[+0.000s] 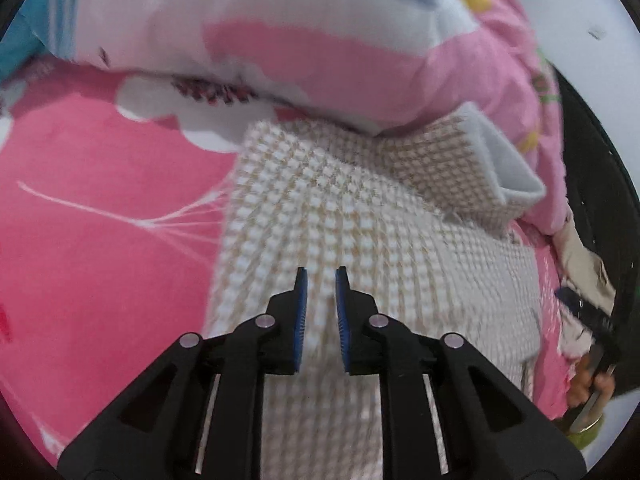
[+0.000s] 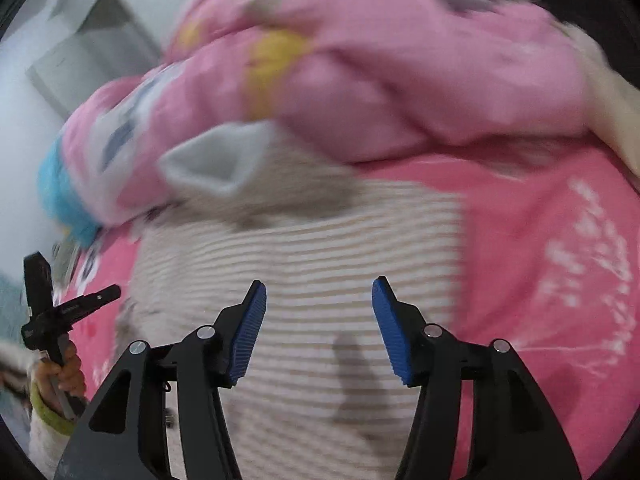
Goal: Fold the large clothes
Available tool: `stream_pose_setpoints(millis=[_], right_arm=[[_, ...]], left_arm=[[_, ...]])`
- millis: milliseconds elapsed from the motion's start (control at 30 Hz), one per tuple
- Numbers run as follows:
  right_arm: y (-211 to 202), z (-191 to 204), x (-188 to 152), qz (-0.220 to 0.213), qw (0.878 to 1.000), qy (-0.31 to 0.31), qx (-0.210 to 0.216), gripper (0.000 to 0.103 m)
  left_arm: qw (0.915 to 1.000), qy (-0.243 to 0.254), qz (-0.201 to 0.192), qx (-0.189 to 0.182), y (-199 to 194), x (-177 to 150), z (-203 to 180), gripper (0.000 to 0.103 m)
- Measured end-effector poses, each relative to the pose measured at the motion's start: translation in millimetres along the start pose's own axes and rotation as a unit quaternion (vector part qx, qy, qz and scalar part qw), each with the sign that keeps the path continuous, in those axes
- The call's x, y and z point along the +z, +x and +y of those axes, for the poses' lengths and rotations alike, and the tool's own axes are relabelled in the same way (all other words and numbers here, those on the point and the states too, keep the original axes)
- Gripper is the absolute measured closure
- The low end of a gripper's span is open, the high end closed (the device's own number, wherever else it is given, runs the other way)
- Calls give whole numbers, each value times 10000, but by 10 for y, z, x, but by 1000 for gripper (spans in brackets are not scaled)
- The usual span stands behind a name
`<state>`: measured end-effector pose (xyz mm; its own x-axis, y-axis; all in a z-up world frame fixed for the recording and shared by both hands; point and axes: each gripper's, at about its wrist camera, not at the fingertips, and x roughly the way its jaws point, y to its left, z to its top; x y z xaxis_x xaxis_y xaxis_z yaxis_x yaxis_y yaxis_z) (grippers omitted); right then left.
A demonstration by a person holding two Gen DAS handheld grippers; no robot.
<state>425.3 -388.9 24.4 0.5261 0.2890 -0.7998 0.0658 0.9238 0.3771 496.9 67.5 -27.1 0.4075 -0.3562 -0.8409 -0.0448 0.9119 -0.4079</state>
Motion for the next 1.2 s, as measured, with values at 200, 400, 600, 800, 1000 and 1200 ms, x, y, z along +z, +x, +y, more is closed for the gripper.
stream_pose_setpoints(millis=[200, 400, 600, 800, 1000, 1200], right_arm=[[101, -413, -79, 99, 9998, 136, 77, 49], [180, -424, -172, 183, 9996, 70, 207, 49], [196, -381, -192, 163, 9992, -55, 364, 39], [320, -378, -193, 268, 9989, 18, 385, 39], [220, -427, -167, 101, 9994, 77, 322, 39], [42, -344, -137, -286, 9994, -200, 0, 39]], left_arm=[[9993, -277, 174, 200, 352, 229, 23, 85], [9982, -464, 184, 335, 404, 312, 4, 75], [9981, -358, 203, 468, 435, 313, -56, 62], [9950, 135, 46, 993, 523, 234, -293, 84], [9599, 1868, -871, 1902, 214, -19, -986, 97], [9598, 1601, -1205, 1967, -93, 125, -769, 97]])
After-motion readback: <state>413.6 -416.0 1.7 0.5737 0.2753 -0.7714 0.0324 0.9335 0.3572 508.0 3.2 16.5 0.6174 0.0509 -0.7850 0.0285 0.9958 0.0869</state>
